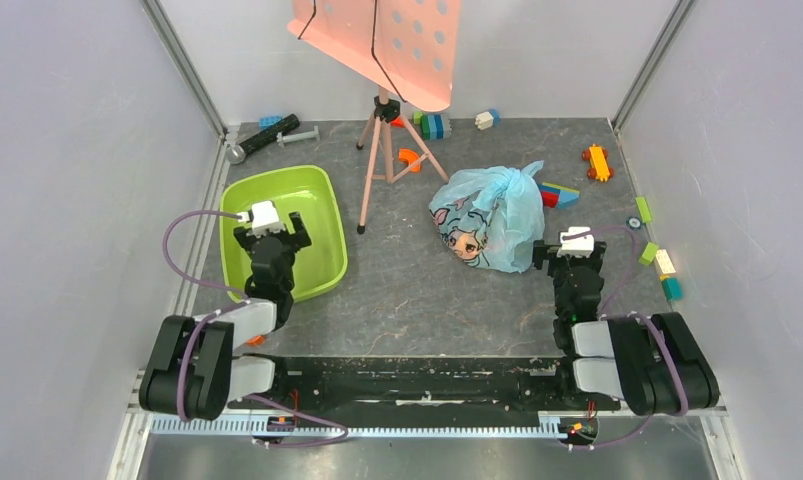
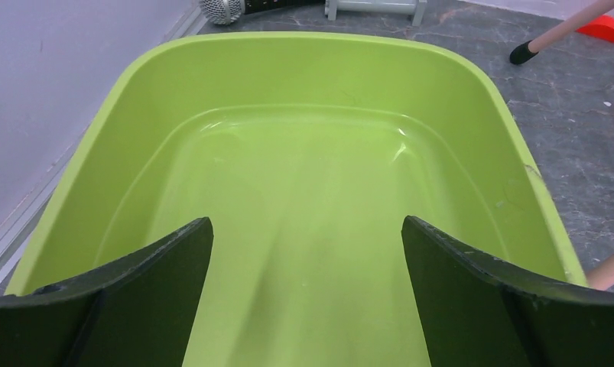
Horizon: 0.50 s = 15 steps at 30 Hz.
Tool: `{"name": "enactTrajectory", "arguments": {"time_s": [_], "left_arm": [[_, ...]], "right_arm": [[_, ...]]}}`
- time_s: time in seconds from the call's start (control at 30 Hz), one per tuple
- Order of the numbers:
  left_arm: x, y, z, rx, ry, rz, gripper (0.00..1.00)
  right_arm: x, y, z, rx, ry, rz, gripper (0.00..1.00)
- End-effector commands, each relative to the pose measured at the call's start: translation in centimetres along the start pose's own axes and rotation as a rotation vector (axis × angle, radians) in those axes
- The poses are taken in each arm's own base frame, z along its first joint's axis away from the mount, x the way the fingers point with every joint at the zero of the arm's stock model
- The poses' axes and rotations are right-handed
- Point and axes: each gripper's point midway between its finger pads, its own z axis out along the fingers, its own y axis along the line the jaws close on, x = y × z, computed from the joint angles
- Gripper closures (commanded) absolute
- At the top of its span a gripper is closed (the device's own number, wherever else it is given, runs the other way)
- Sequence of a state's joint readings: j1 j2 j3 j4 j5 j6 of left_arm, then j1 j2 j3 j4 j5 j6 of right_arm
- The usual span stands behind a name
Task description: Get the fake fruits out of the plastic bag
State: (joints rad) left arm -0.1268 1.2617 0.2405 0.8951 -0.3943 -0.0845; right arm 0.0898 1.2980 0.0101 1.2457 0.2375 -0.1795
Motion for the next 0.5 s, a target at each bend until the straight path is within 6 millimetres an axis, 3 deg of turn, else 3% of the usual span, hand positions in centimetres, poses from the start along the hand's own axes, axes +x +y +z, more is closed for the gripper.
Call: {"name": "enactTrajectory", "arguments": {"time_s": [0.0, 0.13, 0.33, 0.47], "left_arm": [[-2.7, 0.7, -0.4, -0.093, -0.042, 0.007, 0.0], [-4.0, 0.5, -0.8, -0.133, -0.001, -0.105, 0.0], [-5.6, -0.4, -1.5, -0.138, 0.064, -0.242, 0.0], [-6.4, -0.9, -2.7, -0.149, 0.134, -0.36, 0.0]], "right_arm": [[1.7, -0.6, 0.3, 0.053, 0.123, 0.028, 0.02], [1.0, -1.5, 1.0, 0.126, 0.182, 0.082, 0.02], [-2.2, -1.9, 2.0, 0.209, 0.211, 0.301, 0.02], [-5.2, -0.3, 3.9, 0.113, 0.28, 0.3, 0.02]]}}
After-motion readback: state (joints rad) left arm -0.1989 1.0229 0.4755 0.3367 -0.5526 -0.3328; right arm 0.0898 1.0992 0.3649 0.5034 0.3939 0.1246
